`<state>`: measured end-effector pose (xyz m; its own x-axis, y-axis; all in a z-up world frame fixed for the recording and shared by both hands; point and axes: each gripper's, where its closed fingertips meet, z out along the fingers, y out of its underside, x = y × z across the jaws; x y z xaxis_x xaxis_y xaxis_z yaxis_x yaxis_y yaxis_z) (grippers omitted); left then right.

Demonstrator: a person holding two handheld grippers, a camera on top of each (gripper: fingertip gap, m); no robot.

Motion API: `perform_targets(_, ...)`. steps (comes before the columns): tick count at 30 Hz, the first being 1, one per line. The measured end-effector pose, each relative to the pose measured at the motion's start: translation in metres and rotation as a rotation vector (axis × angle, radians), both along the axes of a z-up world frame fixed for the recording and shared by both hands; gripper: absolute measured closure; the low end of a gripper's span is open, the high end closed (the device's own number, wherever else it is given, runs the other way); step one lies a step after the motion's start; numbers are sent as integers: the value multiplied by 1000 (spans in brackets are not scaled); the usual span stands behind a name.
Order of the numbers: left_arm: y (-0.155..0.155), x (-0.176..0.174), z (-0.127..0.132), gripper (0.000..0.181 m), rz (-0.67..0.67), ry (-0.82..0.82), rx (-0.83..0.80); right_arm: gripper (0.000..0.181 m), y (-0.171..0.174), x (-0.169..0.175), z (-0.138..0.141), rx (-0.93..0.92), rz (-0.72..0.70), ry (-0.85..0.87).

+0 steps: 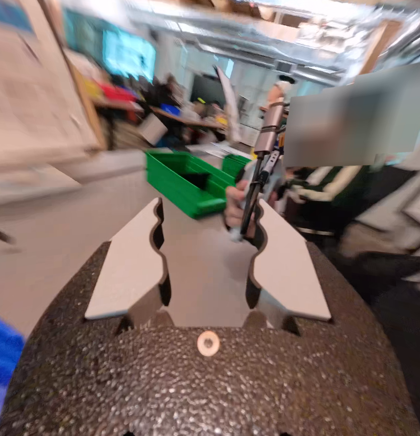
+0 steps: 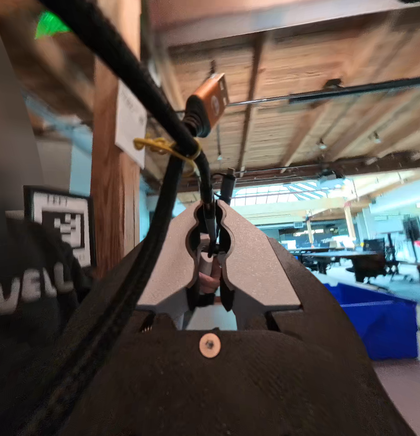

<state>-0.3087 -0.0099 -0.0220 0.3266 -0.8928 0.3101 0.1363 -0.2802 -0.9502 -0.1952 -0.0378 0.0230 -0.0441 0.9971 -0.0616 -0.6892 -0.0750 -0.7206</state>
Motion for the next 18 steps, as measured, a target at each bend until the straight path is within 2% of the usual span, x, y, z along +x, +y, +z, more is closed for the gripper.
perform_targets(2, -18, 9, -8, 105, -208, -54, -189, 170, -19, -3, -4, 185, -53, -48)
perform_targets(3, -27, 14, -11, 109, -286, -78, -253, 174, -26, -5, -9, 260, -74, -84)
perform_targets(6, -46, 30, -24, 112, -435, -85, -364, 176, -31, -17, -27, 409, -163, -230)
perform_targets(7, -47, 36, -32, 107, -450, -63, -396, 178, -31, -20, -30, 441, -197, -257)
perform_targets(8, -49, 40, -38, 106, -470, -55, -413, 173, -33, -21, -31, 468, -206, -261)
perform_targets(9, -51, 44, -40, 107, -492, -70, -426, 174, -37, -21, -31, 477, -183, -252)
perform_targets(12, -46, 52, -50, 115, -508, -105, -491, 174, -42, -22, -32, 486, -144, -239)
perform_targets(15, -37, 56, -69, 107, -505, -87, -509, 174, -44, -22, -30, 487, -137, -224)
perform_targets(18, -38, 60, -64, 104, -553, -167, -450, 174, -48, -23, -30, 471, -88, -203)
